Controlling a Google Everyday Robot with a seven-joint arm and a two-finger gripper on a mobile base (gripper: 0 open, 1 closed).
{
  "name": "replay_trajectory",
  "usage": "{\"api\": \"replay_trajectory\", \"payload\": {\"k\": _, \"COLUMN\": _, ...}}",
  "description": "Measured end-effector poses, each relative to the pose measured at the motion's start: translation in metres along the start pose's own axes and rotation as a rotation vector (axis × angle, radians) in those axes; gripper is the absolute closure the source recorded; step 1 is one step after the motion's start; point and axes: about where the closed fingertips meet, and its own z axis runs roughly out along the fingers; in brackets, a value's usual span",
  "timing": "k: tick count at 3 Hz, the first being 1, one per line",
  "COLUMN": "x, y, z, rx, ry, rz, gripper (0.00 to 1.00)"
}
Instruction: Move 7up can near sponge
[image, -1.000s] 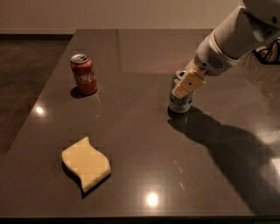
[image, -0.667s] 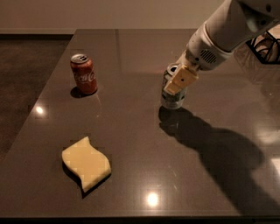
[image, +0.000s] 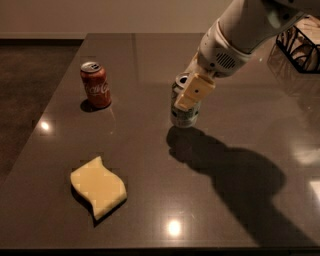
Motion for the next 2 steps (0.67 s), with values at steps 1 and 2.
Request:
{"api": "replay_trajectory", "payload": {"k": 1, "x": -0.005, "y": 0.013, "z": 0.008, "rx": -0.03, "ry": -0.006, "rz": -0.025, "gripper": 1.0}}
{"api": "replay_trajectory", "payload": {"k": 2, "x": -0.011, "y": 0.032, "z": 0.02, "rx": -0.076, "ry": -0.01, "rz": -0.057, "gripper": 1.0}}
